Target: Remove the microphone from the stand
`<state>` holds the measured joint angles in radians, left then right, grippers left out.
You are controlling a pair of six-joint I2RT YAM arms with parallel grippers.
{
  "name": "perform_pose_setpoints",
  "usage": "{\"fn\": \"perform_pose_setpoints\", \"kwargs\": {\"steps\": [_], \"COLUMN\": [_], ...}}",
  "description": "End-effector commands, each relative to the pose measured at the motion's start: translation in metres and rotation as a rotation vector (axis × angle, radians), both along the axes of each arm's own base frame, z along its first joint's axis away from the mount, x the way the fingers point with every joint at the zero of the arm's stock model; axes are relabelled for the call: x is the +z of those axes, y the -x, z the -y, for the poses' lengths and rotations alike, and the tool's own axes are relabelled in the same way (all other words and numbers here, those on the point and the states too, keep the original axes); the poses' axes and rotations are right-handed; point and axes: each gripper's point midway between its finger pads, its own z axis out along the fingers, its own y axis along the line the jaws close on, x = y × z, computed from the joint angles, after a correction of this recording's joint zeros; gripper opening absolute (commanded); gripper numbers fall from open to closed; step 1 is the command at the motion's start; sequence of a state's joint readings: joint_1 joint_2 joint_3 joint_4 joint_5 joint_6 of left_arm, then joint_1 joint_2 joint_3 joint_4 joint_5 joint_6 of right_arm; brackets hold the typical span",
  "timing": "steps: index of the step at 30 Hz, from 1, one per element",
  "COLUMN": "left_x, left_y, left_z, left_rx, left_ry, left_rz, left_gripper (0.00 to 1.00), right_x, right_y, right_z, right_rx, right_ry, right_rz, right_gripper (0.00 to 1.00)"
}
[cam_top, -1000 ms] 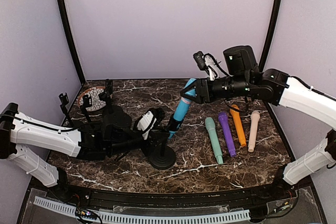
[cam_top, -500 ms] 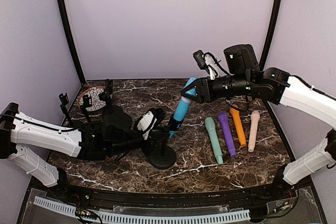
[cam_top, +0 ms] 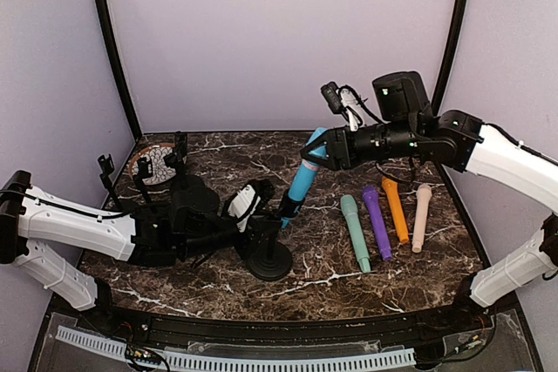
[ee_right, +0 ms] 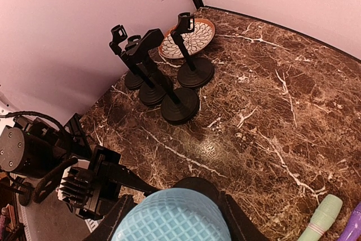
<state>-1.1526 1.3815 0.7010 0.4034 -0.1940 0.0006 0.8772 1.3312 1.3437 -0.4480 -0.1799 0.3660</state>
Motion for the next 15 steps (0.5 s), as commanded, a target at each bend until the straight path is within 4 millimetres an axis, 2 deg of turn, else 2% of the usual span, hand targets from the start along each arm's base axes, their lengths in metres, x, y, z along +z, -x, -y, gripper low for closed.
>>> {"fn": "perform_pose_setpoints", "kwargs": {"steps": [1,10,15], "left_x": [-0.108,-0.107,-0.106], "left_y": [0.017,0.018,0.018], "left_z": [-0.057,-0.058,-0.058], "left_rx": [0.034,0.031,0.032], "left_ry": [-0.387,-0.385,-0.384], "left_rz": [-0.163,-0.165,-0.163], "left_gripper": [0.0,0.0,0.0], "right_x": [0.143,0.148,0.147], "right_y": [-0.011,0.038,0.045], "right_z": [0.032,0.012,0.009], "right_rx": [-0.095,0.253,0.308], "right_ry": [-0.292,-0.373,-0.38], "right_rz": [0.33,0.401,0.405], "right_gripper": [0.11,0.11,0.11]}}
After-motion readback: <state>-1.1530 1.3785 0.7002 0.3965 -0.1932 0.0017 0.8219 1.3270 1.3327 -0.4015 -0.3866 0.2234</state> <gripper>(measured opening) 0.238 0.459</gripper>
